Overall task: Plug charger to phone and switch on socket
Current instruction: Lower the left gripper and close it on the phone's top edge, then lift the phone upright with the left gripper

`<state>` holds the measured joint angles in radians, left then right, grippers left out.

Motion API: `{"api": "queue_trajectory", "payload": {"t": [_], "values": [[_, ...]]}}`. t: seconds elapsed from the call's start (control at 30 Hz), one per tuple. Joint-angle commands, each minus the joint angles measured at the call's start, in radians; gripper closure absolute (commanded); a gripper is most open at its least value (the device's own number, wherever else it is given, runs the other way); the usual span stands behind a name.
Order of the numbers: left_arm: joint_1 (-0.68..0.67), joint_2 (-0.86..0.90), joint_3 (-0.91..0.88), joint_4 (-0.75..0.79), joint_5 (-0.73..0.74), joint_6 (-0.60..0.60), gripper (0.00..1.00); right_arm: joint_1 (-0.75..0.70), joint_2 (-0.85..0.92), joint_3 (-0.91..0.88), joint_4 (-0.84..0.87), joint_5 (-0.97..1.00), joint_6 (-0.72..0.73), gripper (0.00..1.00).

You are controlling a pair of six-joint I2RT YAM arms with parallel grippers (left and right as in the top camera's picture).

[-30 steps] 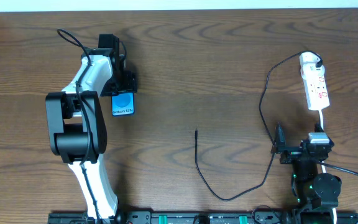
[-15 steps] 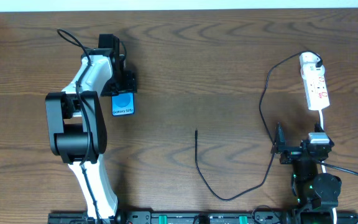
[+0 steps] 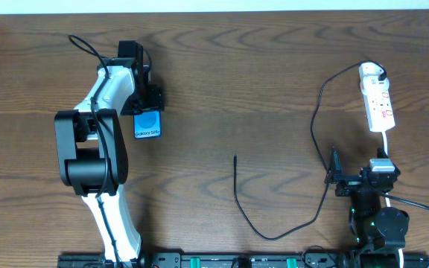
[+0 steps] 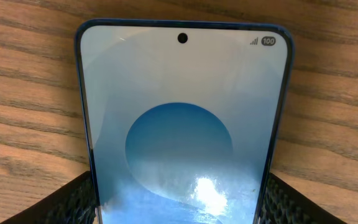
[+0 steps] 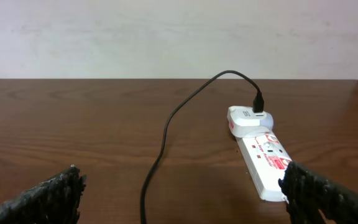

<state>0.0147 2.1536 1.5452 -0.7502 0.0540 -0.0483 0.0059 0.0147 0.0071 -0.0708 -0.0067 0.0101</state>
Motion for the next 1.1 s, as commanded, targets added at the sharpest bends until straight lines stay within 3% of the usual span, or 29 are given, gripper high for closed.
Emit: {"api": "queue_trajectory", "payload": {"t": [0.0, 0.5, 1.07], "values": [[0.002, -0.005, -0.012, -0.011, -0.017, 0.010, 0.93, -0.005, -0.005, -0.002, -0.005, 0.001, -0.015, 0.01], [0.002, -0.138, -0.011, -0.032, -0.017, 0.010, 0.93, -0.005, -0.005, -0.002, -0.004, 0.001, -0.015, 0.01], [0.002, -0.136, -0.061, 0.003, -0.017, 0.009, 0.92, -0.005, -0.005, -0.002, -0.005, 0.001, -0.015, 0.01]]}}
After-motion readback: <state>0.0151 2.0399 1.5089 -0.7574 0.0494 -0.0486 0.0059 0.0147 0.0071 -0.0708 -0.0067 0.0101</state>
